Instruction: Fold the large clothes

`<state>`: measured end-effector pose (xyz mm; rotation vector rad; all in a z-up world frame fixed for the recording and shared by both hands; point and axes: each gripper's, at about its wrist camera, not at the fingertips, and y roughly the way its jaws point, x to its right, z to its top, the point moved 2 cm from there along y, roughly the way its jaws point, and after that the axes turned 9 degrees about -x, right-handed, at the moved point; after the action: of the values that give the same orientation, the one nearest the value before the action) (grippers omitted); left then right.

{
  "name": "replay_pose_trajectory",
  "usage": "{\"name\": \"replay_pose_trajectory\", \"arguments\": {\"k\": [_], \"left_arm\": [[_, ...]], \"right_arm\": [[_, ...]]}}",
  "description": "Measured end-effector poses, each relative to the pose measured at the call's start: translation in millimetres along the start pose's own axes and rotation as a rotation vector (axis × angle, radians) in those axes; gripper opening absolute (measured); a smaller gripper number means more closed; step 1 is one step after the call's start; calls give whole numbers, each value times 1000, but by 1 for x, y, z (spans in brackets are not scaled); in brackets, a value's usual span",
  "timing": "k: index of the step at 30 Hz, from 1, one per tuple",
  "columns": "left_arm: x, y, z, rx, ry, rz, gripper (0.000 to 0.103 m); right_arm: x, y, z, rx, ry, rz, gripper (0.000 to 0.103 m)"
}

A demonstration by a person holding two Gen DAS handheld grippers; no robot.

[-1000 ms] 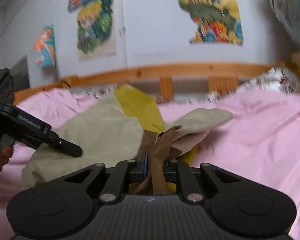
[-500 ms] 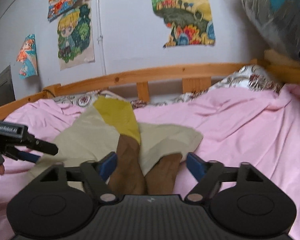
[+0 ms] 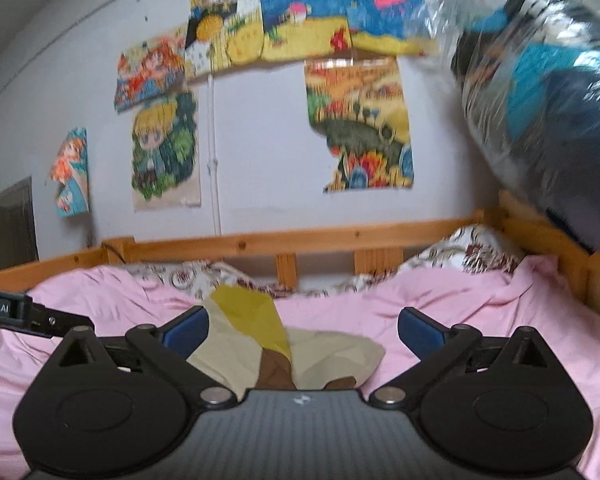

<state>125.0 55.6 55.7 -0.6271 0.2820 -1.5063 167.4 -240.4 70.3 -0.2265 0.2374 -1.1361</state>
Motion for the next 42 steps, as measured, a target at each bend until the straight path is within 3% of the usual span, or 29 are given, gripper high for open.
{"name": "replay_pose_trajectory", "arguments": {"k": [7, 18, 28, 42], "left_arm": [[-2, -48, -40, 9, -16, 37, 102], [-21, -85, -87, 21, -1, 91, 102], [-27, -72, -114, -44, 13, 115, 102], [-22, -67, -116, -49, 26, 111, 102]], "right_arm": [[-14, -55, -9, 42, -8, 30, 103], [-33, -105, -46, -22, -3, -18, 103], [-49, -99, -69, -109, -38, -47, 103], [-45, -93, -71, -127, -25, -43, 103]]}}
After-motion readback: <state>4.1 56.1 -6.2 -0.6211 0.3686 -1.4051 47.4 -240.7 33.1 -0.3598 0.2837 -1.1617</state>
